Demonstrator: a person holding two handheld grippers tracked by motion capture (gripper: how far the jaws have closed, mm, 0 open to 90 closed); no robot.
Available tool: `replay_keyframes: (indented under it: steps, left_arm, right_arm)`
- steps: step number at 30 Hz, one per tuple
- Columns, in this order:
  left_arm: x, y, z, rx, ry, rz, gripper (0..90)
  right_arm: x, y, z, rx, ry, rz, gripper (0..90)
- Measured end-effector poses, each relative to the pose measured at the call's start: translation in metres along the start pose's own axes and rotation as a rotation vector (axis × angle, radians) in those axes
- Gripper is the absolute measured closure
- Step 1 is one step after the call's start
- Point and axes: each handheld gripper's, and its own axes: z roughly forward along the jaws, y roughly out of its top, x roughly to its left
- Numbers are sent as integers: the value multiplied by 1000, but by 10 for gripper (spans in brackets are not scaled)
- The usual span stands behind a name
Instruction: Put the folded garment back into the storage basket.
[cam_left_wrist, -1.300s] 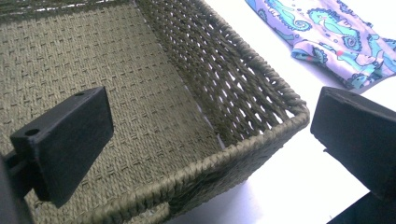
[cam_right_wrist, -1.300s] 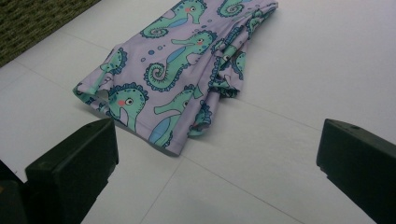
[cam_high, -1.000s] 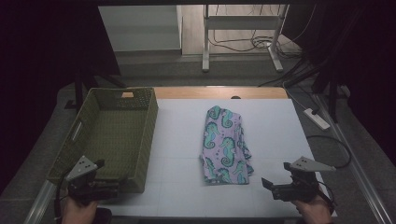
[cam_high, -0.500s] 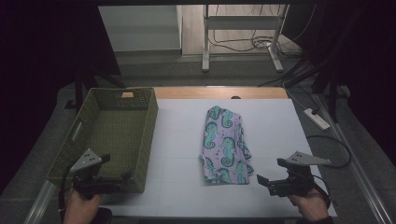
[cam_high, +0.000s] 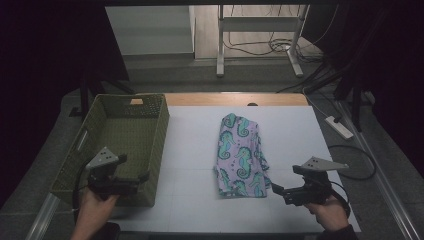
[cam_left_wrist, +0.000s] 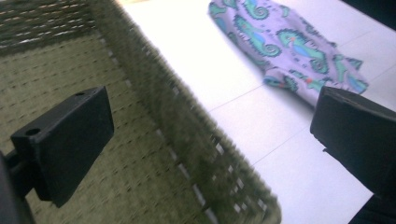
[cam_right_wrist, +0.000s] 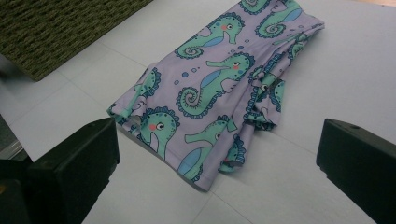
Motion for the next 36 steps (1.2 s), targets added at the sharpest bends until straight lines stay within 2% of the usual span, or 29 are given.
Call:
replay_keyframes:
  steps: [6,11,16,23,27,32,36]
  left_arm:
    - [0,13,14,4,-24,31,0]
    - [-1,26,28,3,-62,32,0]
    - [-5,39,43,12,-89,51,0]
    - [-8,56,65,20,-146,65,0]
    - [-9,63,79,30,-157,91,0]
    - [-11,70,96,40,-173,79,0]
    - [-17,78,108,46,-169,92,0]
  right_arm:
    - [-1,3,4,0,19,-7,0]
    - [-1,5,6,11,31,-16,0]
    - [0,6,10,15,37,-23,0]
    - [1,9,16,36,82,-57,0]
    - [2,10,21,52,95,-75,0]
    - [4,12,27,65,121,-94,0]
    - [5,13,34,85,128,-115,0]
